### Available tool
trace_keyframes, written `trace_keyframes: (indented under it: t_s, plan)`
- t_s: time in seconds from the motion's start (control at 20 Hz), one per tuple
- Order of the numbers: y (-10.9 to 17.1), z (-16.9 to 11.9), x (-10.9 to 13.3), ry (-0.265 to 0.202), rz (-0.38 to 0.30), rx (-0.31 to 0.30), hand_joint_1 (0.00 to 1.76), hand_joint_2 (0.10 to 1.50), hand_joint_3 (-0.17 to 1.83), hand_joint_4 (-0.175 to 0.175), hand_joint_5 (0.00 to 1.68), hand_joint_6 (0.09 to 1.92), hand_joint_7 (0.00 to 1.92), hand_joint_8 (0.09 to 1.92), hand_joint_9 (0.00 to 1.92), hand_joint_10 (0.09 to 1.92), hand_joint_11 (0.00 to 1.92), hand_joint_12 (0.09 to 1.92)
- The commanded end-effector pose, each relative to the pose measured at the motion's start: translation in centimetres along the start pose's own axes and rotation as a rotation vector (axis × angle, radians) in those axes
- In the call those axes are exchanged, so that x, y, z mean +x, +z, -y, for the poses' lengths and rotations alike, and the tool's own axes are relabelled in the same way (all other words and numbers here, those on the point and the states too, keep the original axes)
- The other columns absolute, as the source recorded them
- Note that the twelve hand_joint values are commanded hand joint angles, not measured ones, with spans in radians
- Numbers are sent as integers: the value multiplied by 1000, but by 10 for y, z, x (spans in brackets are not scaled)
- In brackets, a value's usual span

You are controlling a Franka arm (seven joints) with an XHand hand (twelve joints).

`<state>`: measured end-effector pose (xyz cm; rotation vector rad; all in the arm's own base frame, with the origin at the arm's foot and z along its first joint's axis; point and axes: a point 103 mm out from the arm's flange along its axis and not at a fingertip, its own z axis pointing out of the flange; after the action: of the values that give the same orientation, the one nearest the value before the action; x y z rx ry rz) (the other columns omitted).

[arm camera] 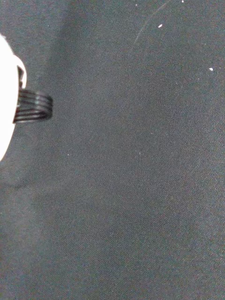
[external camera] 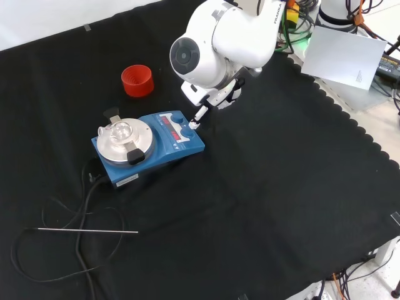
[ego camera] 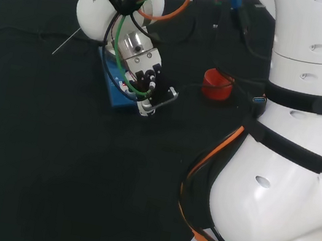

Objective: Turn on the heater.

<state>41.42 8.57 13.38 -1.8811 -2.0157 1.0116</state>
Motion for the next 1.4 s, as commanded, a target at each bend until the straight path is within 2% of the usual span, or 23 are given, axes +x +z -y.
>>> trace_keyframes:
  t_s: [0.05, 1.05, 1.15, 1.4]
  plan:
    - [0, -1, -1, 5, -1, -1, 1481, 663, 1066, -57, 313, 87, 1889, 1512, 1920, 1550, 1903, 1481]
    - [1, -15, -9, 5, -5, 13, 1482, 657, 1078, -57, 318, 87, 1889, 1513, 1920, 1551, 1902, 1483]
    - [3, -10, -1, 15, 6, 1, 1482, 657, 1079, -57, 318, 87, 1889, 1513, 1920, 1551, 1902, 1483]
    - [3, -9, -1, 16, 4, 6, 1481, 656, 1081, -57, 320, 87, 1889, 1513, 1920, 1551, 1902, 1483]
